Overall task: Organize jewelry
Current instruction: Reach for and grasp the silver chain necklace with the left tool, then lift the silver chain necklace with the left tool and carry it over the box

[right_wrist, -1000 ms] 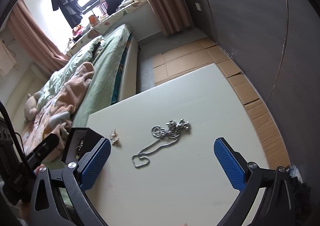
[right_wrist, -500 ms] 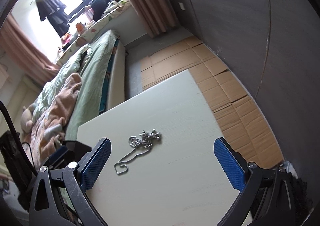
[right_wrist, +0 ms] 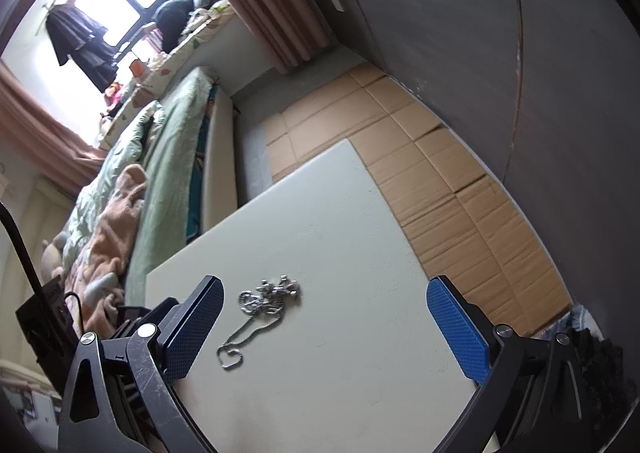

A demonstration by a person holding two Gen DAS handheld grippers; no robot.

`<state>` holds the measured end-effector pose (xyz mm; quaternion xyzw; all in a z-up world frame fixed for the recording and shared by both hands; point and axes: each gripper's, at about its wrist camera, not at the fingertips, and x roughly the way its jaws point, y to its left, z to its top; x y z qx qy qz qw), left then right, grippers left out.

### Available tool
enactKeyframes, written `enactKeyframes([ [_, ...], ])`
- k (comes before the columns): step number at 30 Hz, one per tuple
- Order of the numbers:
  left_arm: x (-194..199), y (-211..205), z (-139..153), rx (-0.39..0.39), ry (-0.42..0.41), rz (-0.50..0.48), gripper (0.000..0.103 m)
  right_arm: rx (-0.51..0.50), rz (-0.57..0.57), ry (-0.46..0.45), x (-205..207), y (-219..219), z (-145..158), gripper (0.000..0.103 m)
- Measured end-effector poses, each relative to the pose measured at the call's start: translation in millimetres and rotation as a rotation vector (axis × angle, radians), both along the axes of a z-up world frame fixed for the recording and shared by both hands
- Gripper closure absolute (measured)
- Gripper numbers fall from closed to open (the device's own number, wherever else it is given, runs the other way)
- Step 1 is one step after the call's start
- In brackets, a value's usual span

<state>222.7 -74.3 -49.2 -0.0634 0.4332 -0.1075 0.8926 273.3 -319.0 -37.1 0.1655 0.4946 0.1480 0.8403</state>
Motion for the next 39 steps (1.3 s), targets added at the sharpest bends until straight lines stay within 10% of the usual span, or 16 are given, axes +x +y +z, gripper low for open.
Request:
enactKeyframes([
  [17, 34, -31, -43, 0.000, 0.065, -0.073, 0.040, -0.047, -0.114, 0.037, 24, -28, -3, 0.002],
  [27, 28, -34, -44, 0.076, 0.042, -0.079, 0.080, -0.020, -0.091, 0.044, 27, -20, -4, 0.002],
  [39, 21, -15, -17, 0.023, 0.000, -0.031, 0.082, -0.051, -0.041, 0.038, 20, -4, -3, 0.002],
])
